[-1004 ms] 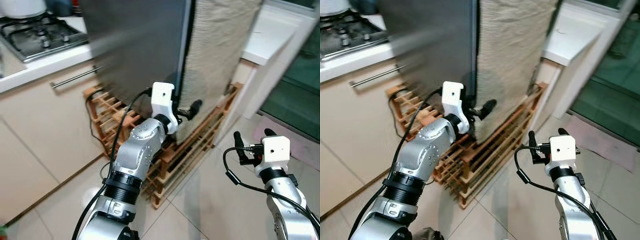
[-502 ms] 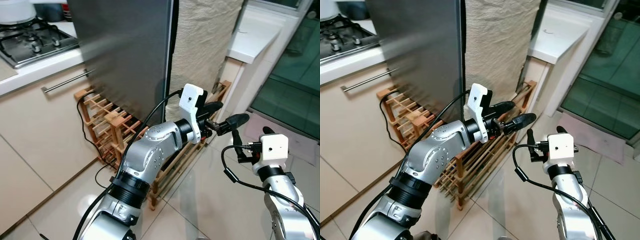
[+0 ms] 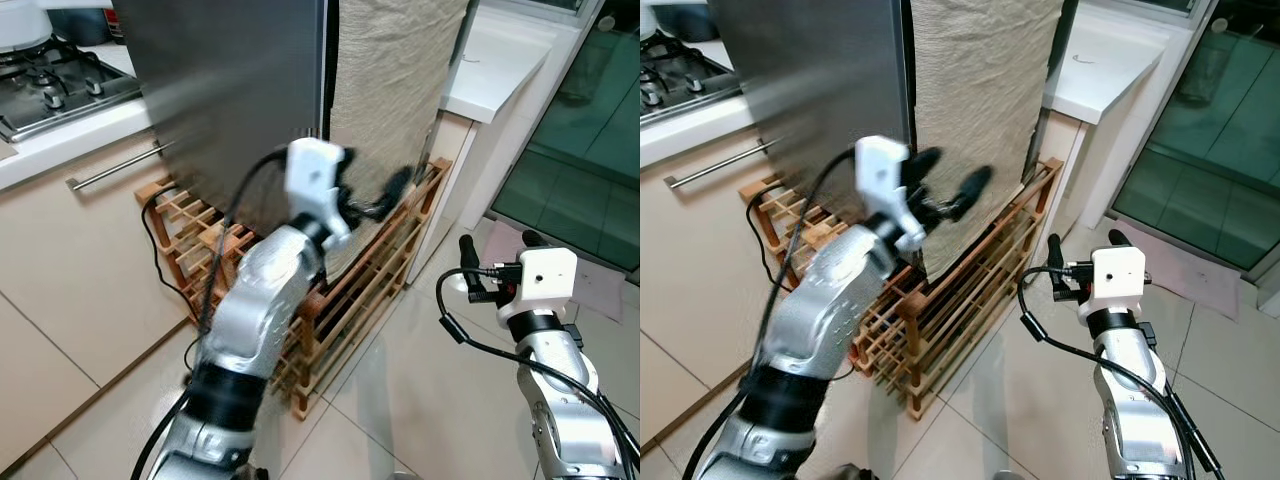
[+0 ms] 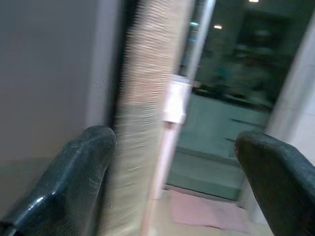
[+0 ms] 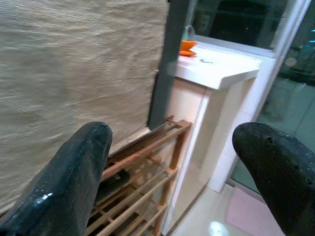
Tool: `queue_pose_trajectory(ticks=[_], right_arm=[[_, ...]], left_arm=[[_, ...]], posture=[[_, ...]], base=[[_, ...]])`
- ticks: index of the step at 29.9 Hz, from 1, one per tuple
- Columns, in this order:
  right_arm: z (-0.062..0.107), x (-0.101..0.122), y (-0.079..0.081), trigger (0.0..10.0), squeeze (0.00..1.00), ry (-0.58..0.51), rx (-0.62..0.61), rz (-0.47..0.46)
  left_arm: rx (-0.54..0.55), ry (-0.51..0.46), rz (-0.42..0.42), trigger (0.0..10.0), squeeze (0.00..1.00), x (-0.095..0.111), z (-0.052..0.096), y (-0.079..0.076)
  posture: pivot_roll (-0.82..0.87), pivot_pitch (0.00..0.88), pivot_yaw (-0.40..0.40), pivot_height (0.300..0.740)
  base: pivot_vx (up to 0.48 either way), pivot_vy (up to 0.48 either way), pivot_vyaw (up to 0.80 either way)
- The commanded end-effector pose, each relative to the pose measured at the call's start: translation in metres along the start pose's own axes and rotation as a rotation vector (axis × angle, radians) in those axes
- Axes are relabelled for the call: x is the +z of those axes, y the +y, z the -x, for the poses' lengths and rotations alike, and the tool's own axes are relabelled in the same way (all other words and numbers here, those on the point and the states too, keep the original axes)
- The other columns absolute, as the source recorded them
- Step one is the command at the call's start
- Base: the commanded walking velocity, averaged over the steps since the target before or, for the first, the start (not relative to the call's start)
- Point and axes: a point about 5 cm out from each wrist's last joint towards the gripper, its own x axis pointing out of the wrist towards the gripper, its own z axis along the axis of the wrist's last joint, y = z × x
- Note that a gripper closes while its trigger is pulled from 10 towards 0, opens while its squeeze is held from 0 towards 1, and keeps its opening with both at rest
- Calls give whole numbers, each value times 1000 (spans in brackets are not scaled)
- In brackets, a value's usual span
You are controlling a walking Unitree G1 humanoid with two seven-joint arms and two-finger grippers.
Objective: Restocking fridge
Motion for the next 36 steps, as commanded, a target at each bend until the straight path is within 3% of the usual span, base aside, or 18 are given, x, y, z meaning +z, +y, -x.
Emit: queue_pose_trajectory(ticks=[1,5,7,9,10,11,13,14,17,22,27,33,36], right_arm=[[3,3,0,10000,0,-15,-19,5],[6,4,-4,10000,0,-29,-79,8],[9,4,-7,10000,0,-32,-104,5],[14,3,-10,10000,0,-30,-126,14],[14,3,-10,10000,0,-30,-126,14],[24,1,-13,10000,0,-35,-133,38],[27,1,-13,10000,0,-36,-133,46],[34,-2,-14,10000,0,-26,-128,56],[41,-3,-11,10000,0,-18,-111,68],[36,0,-11,10000,0,-21,-114,70],[28,2,-9,10000,0,-30,-96,85],[22,1,-5,10000,0,-14,-69,78],[19,1,0,10000,0,-10,-43,72]], left_arm=[[112,-51,-50,10000,0,4,19,13],[294,32,-177,10000,0,-14,51,39],[333,74,-201,10000,0,-22,62,44],[345,107,-305,10000,0,-28,74,47],[345,107,-305,10000,0,-28,74,47],[347,133,-457,10000,0,-32,89,51],[342,139,-506,10000,0,-33,94,51],[283,132,-589,10000,0,-32,101,46],[318,160,-392,10000,0,-32,109,42],[314,93,-371,10000,0,-19,102,37],[326,55,-327,10000,0,-13,92,36],[334,73,-319,10000,0,-14,86,36],[342,91,-297,10000,0,-16,75,40]], posture=[[-89,0,-17,711],[-82,0,-16,711],[-79,0,-18,711],[-75,0,-20,711],[-75,0,-20,711],[-76,0,-21,711],[-75,0,-21,711],[-77,0,-21,711],[-75,0,-20,711],[-71,0,-24,711],[-67,0,-25,711],[-74,0,-24,711],[-75,0,-27,711]], base=[[0,0,0],[0,0,0],[0,0,0],[0,0,0],[0,0,0],[0,0,0],[0,0,0],[0,0,0],[0,0,0],[0,0,0],[0,-454,616],[0,-454,745],[0,-437,0]])
